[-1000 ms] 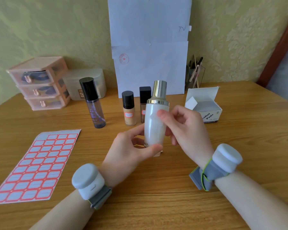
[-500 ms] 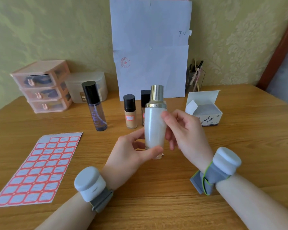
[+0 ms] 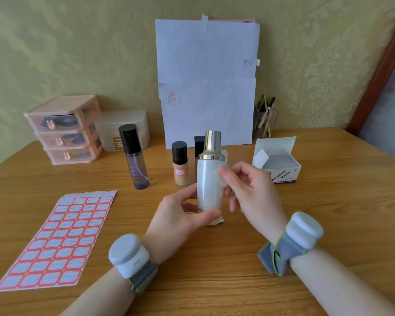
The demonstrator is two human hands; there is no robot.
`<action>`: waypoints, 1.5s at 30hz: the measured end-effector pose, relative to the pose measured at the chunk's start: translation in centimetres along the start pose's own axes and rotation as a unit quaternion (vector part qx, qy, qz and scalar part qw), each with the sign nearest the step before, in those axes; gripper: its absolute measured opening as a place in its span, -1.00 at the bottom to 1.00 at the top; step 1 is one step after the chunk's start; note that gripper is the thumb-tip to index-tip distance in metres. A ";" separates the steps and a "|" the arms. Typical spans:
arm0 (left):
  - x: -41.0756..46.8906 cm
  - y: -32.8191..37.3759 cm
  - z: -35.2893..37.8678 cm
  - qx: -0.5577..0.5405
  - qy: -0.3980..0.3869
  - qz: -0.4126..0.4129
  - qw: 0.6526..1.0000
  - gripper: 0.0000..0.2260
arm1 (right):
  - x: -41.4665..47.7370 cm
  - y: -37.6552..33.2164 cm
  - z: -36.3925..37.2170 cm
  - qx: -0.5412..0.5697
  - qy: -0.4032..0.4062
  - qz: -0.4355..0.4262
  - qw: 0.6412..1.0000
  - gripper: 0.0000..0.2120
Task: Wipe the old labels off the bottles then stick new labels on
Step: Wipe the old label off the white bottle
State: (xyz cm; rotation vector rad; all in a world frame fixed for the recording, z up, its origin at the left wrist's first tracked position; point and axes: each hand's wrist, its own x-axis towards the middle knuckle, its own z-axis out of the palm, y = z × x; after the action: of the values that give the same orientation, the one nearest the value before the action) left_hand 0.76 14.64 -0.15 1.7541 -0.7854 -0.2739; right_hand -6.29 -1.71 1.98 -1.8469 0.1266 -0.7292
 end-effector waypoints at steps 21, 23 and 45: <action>0.4 0.0 -0.5 -0.055 -0.001 -0.039 0.998 -0.65 | -0.8 3.2 -5.3 -0.327 -0.107 0.131 0.930 -0.75; 0.4 0.2 -0.9 -0.050 0.002 -0.041 0.998 -0.64 | -0.7 2.8 -5.6 -0.336 -0.102 0.127 0.928 -0.74; 1.7 -3.5 -6.7 0.033 0.181 -0.081 0.980 -0.54 | 0.0 -0.9 10.1 -0.038 -0.102 0.085 0.990 -0.78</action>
State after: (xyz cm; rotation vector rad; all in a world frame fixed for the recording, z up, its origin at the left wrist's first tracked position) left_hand 7.00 19.13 -0.77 1.8645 -0.3941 -0.0319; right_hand -1.08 6.86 0.53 -1.9454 0.1790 -0.4189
